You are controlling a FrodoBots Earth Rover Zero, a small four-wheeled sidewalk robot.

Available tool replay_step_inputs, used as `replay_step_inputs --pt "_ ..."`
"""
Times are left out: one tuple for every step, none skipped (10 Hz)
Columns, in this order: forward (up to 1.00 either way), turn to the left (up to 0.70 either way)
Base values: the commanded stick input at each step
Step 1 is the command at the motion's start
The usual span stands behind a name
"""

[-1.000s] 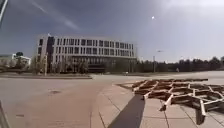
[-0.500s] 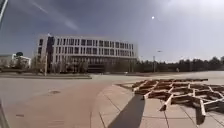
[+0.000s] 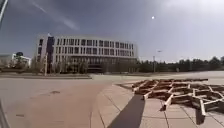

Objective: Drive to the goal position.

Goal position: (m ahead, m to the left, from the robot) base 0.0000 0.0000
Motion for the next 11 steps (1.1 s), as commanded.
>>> replay_step_inputs --pt "0.05 0.00" --pt "0.05 0.00" --pt "0.05 0.00" --pt "0.05 0.00" --pt "0.05 0.00" --pt "0.05 0.00" --pt "0.05 0.00" --pt "0.05 0.00" --pt "0.05 0.00" --pt "0.05 0.00" --pt "0.05 0.00"
